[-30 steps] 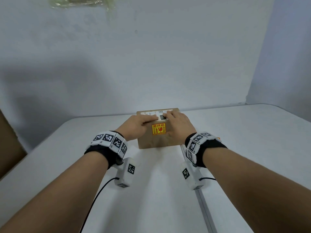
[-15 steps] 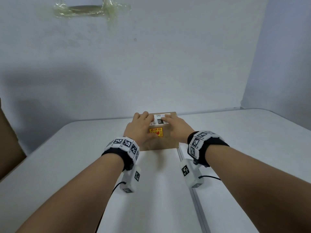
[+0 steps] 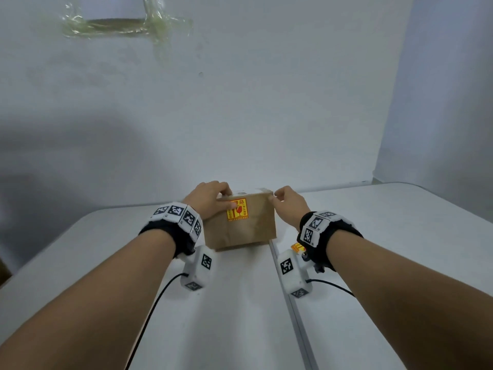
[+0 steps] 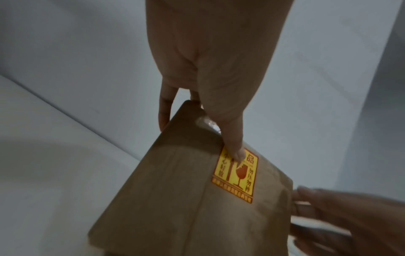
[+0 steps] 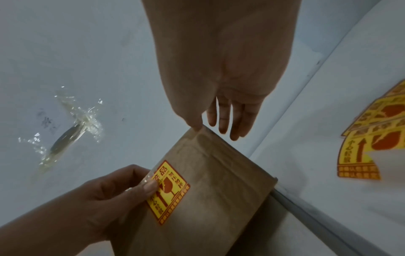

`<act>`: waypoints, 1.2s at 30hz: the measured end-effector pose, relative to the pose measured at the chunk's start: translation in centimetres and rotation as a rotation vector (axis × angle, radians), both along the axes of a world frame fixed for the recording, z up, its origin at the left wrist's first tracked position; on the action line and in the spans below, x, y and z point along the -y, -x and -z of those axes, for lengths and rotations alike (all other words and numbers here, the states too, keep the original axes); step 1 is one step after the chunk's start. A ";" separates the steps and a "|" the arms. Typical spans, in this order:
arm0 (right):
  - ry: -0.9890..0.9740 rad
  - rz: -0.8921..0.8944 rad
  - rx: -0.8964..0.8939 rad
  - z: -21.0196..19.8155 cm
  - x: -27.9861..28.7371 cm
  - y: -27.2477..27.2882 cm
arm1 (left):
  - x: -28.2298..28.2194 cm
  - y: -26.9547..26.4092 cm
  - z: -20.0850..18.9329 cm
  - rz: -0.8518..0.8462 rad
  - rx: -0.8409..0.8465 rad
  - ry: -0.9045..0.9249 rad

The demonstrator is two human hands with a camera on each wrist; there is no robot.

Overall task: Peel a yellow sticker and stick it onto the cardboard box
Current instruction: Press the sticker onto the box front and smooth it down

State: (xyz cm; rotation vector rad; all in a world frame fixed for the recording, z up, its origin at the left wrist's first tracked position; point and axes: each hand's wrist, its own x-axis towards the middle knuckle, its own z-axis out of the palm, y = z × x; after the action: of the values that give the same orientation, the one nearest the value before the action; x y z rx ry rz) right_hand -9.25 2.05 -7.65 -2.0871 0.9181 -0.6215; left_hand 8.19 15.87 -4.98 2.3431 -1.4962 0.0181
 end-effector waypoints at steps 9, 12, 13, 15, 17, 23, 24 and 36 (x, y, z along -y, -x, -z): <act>-0.247 0.006 0.060 1.2 2.0 -3.5 | 4.4 -3.2 2.4 -0.204 -0.029 0.210; -0.271 -0.009 0.071 0.9 2.4 -4.3 | 5.4 -3.1 3.2 -0.229 -0.006 0.146; -0.272 -0.014 0.080 0.8 2.5 -4.6 | 5.7 -3.2 3.6 -0.212 -0.004 0.135; -0.266 -0.011 0.083 0.8 2.6 -5.0 | 5.8 -3.5 3.9 -0.200 -0.039 0.146; -0.268 -0.010 0.077 0.7 2.7 -5.3 | 5.7 -3.7 4.0 -0.193 -0.042 0.140; -0.254 -0.027 0.025 0.6 2.3 -5.6 | 5.7 -4.5 4.1 -0.210 -0.057 0.128; -0.245 -0.030 0.009 0.6 2.1 -5.5 | 5.5 -4.3 4.0 -0.211 -0.092 0.138; -0.050 0.013 -0.055 0.7 0.6 -2.1 | 3.1 -1.0 2.8 -0.162 -0.053 0.134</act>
State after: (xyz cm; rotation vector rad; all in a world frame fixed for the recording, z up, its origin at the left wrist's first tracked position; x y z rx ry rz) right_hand -7.19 1.49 -8.35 -2.0641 0.9690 -0.5443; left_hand 9.22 12.77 -7.80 2.3309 -1.2375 0.0939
